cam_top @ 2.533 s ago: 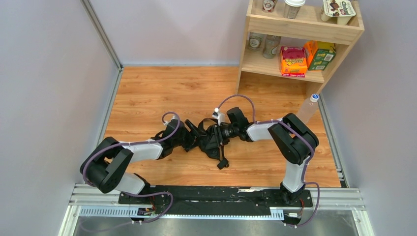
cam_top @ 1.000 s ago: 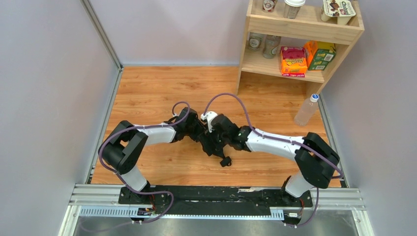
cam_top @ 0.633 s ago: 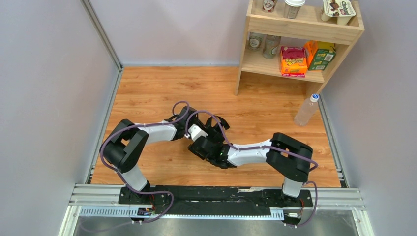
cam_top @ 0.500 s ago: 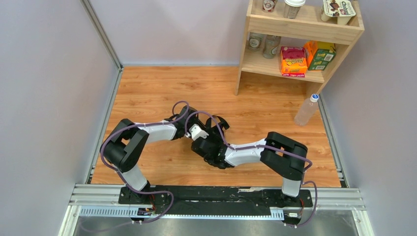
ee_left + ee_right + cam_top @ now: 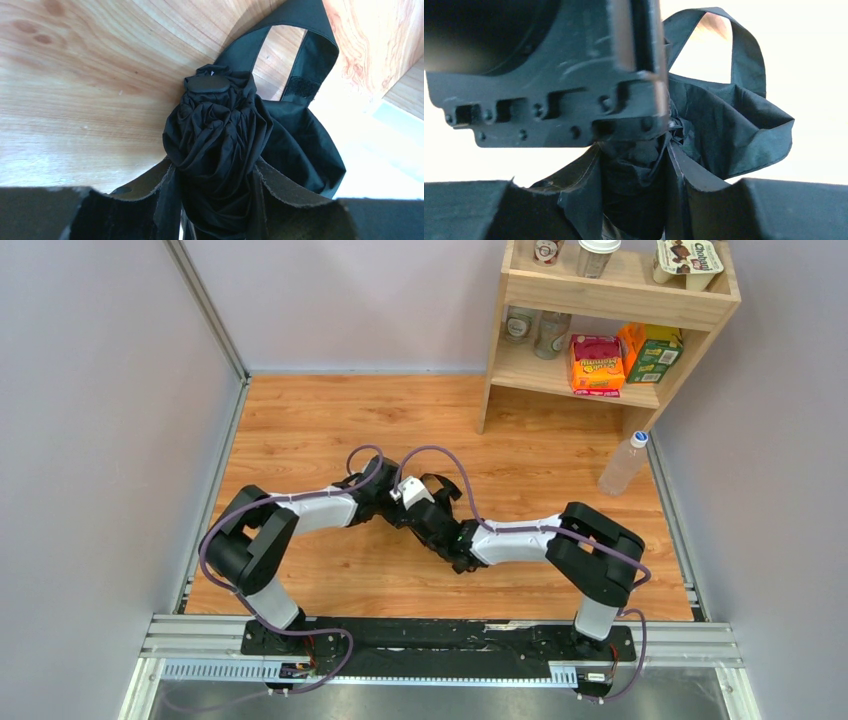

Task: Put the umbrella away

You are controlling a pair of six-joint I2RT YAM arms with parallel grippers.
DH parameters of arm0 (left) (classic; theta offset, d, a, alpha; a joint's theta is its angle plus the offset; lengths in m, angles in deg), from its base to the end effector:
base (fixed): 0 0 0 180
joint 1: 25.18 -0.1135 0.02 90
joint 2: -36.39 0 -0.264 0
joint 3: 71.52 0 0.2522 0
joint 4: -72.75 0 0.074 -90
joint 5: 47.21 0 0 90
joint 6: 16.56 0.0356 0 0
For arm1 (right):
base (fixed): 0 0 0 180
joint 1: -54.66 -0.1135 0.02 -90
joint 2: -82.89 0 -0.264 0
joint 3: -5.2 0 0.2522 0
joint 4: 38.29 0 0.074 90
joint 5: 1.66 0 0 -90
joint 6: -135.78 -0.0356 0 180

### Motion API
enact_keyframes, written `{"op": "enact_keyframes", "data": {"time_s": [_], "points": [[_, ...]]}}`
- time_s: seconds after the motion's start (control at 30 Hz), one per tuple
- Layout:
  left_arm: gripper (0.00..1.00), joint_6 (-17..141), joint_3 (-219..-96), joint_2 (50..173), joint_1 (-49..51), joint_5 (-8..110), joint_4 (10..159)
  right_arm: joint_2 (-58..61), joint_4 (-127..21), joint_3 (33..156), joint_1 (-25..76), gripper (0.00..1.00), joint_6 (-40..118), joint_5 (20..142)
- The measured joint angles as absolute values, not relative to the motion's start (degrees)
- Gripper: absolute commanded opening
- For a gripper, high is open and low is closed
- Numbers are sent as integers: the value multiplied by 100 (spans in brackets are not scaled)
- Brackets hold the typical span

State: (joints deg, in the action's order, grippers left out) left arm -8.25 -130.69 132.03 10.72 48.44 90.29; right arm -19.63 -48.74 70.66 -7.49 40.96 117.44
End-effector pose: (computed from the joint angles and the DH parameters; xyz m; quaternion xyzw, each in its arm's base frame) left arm 0.2515 -0.1864 0.1378 -0.3555 0.8810 -0.2882 0.1198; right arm 0.1786 0.3009 0.1417 -0.3529 0.8352 -0.0018 0.4217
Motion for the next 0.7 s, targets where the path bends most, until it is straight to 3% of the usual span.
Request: {"op": "enact_keyframes", "data": {"time_s": [0.03,0.1,0.17,0.4,0.7], "points": [[47,-816,-13069,13157,1072,4771,9035,-1954,-4804,7051,-653,0,4079,11598],[64,-766,-13038,13061,1061,4629,9059,-1921,-4643,6985,-511,0,4022,11233],[75,-637,-12962,12958,1057,4500,9068,-1899,-4453,6948,-331,0,3904,10754],[77,95,-12470,12055,678,4546,9203,-2004,-3985,6933,305,0,3506,8946],[77,1123,-12258,9957,141,4854,9704,-2264,-3974,7083,1135,0,2918,7145]]}}
